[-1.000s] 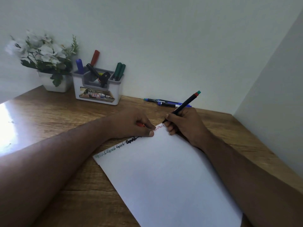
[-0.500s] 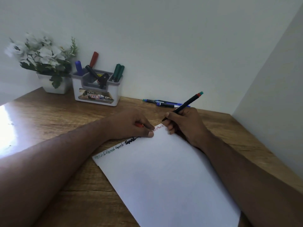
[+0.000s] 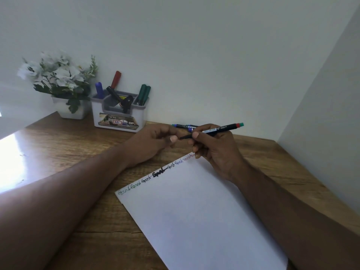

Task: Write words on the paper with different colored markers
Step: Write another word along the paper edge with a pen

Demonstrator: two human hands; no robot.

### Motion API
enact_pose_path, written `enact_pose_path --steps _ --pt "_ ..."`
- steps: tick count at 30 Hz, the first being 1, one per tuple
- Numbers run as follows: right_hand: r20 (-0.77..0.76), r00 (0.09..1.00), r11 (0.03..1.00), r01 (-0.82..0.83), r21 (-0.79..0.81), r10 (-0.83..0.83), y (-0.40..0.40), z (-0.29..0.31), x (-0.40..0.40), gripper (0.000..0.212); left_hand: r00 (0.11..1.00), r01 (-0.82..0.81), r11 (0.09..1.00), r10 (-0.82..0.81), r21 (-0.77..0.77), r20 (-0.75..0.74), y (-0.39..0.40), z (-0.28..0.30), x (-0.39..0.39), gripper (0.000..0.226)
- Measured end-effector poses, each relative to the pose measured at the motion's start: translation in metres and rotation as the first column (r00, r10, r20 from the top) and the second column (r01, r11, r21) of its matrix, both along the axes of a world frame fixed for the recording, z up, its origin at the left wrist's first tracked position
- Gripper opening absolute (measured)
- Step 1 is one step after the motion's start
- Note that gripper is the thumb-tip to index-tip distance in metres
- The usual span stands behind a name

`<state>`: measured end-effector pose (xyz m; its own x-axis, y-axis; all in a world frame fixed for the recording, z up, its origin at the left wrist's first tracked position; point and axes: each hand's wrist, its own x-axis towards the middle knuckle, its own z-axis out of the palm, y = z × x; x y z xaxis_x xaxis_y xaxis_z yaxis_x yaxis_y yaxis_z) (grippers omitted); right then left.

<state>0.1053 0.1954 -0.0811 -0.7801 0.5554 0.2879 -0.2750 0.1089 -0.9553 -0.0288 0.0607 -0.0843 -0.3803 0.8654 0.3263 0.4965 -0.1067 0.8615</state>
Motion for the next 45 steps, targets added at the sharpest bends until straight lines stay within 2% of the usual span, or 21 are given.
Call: enact_pose_path --steps 7,10,15,20,26,29,32,35,37,41,43,45 --pt "0.044 0.999 0.999 -0.024 0.025 0.023 -0.006 -0.005 -0.002 0.012 0.998 0.029 1.0 -0.029 -0.005 0.064 -0.002 0.002 0.002 0.025" --pt "0.034 0.998 0.997 -0.053 0.048 0.051 -0.012 -0.004 -0.002 0.021 0.979 0.062 0.998 -0.067 0.03 0.193 0.002 0.002 0.007 0.023" --pt "0.012 0.999 0.997 -0.051 0.05 0.051 -0.016 -0.001 -0.002 0.021 0.908 0.048 0.995 -0.08 0.088 0.412 0.012 0.002 0.024 0.018" --pt "0.035 0.997 0.994 -0.065 0.092 0.062 -0.022 -0.005 -0.003 0.015 0.848 0.039 0.994 -0.088 0.103 0.523 0.012 -0.002 0.025 0.017" --pt "0.057 0.998 0.986 -0.047 0.161 0.038 -0.025 -0.003 -0.003 0.01 0.862 0.02 0.996 -0.061 0.088 0.502 0.013 -0.004 0.023 0.017" --pt "0.048 0.998 0.991 -0.049 0.128 0.043 -0.026 -0.002 -0.004 0.006 0.876 0.028 0.992 -0.083 0.122 0.475 0.011 -0.005 0.019 0.018" --pt "0.014 1.0 0.999 -0.027 0.045 0.026 -0.024 0.003 -0.003 0.007 0.897 -0.191 0.973 0.121 0.126 0.424 0.005 -0.003 -0.002 0.023" --pt "-0.025 0.998 0.998 -0.064 -0.012 0.064 -0.026 0.019 -0.008 0.016 0.78 -0.487 0.853 0.328 0.188 0.532 -0.014 0.004 -0.036 0.022" --pt "-0.038 0.993 0.993 -0.112 0.029 0.113 -0.029 0.031 -0.016 0.026 0.688 -0.625 0.756 0.418 0.193 0.593 -0.028 0.002 -0.057 0.021" --pt "-0.012 0.984 0.953 -0.171 0.25 0.18 -0.042 0.059 -0.05 0.046 0.523 -0.774 0.606 0.449 0.183 0.725 -0.04 -0.002 -0.078 0.026" --pt "-0.04 0.981 0.957 -0.173 0.231 0.188 -0.051 0.071 -0.073 0.05 0.485 -0.806 0.565 0.464 0.174 0.741 -0.04 0.0 -0.079 0.024" --pt "-0.063 0.981 0.976 -0.175 0.132 0.185 -0.058 0.082 -0.1 0.049 0.461 -0.828 0.534 0.477 0.17 0.748 -0.04 0.001 -0.082 0.021"
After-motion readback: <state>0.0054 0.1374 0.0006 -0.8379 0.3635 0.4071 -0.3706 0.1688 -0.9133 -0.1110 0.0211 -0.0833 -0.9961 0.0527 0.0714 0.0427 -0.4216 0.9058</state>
